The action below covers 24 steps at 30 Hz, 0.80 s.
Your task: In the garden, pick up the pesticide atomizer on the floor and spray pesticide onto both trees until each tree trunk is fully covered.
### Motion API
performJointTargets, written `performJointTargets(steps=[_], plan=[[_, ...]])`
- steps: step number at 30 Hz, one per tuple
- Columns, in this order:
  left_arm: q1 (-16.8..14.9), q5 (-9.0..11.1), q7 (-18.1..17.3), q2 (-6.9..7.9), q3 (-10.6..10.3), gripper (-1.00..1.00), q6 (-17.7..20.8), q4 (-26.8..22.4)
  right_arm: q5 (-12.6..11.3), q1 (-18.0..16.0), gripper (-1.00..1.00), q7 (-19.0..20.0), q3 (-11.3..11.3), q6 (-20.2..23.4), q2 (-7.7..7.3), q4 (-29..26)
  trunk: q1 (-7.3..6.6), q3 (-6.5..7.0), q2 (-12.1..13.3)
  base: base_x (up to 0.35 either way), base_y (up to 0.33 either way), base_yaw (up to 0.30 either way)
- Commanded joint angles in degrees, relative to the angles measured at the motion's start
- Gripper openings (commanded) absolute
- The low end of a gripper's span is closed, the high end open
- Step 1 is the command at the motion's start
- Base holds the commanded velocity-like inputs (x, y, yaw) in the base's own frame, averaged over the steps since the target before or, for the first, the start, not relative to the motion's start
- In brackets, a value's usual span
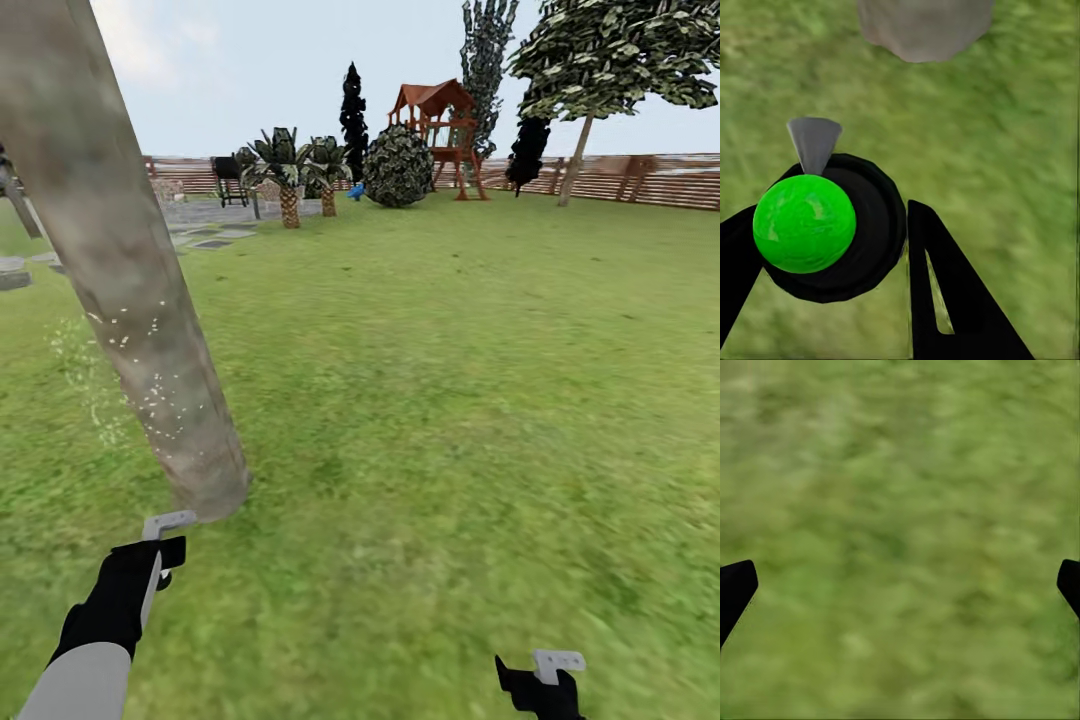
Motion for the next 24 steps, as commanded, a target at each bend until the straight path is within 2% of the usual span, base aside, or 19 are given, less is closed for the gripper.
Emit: performJointTargets(steps=[1,4,15,19,22,24], plan=[[0.0,-0.11,0.01,-0.22,-0.01,-1.0,-0.02,-0.01,0.0,0.0,1.0,-0.01,0.0,0.0,0.0,0.0,0.0,0.0,0.0,0.207,-0.228,0.271],[0.0,-0.11,0.02,-0.51,-0.01,-1.0,-0.08,-0.01,0.0,0.0,1.0,-0.01,-0.02,0.0,0.0,0.0,0.0,0.0,0.0,0.207,-0.228,0.194],[0.0,-0.11,0.02,-0.63,-0.01,-1.0,-0.09,-0.01,0.0,0.0,1.0,-0.01,-0.02,0.0,0.0,0.0,0.0,0.0,0.0,0.186,-0.229,0.017],[0.0,-0.13,0.22,-0.85,-0.01,-1.0,-0.09,-0.15,0.0,0.0,1.0,-0.02,-0.01,0.0,0.0,0.0,0.0,0.0,0.0,0.173,-0.232,0.249],[0.0,-0.12,3.23,-0.94,-0.01,-1.0,-0.12,-0.18,0.0,0.0,1.0,-0.02,0.02,0.0,0.0,0.0,0.0,0.0,0.0,0.169,-0.233,0.276],[0.0,-0.1,3.84,-1.18,-0.01,-1.0,-0.16,-0.18,0.0,0.0,1.0,-0.02,-0.01,0.0,0.0,0.0,0.0,0.0,0.0,0.167,-0.234,0.277]])
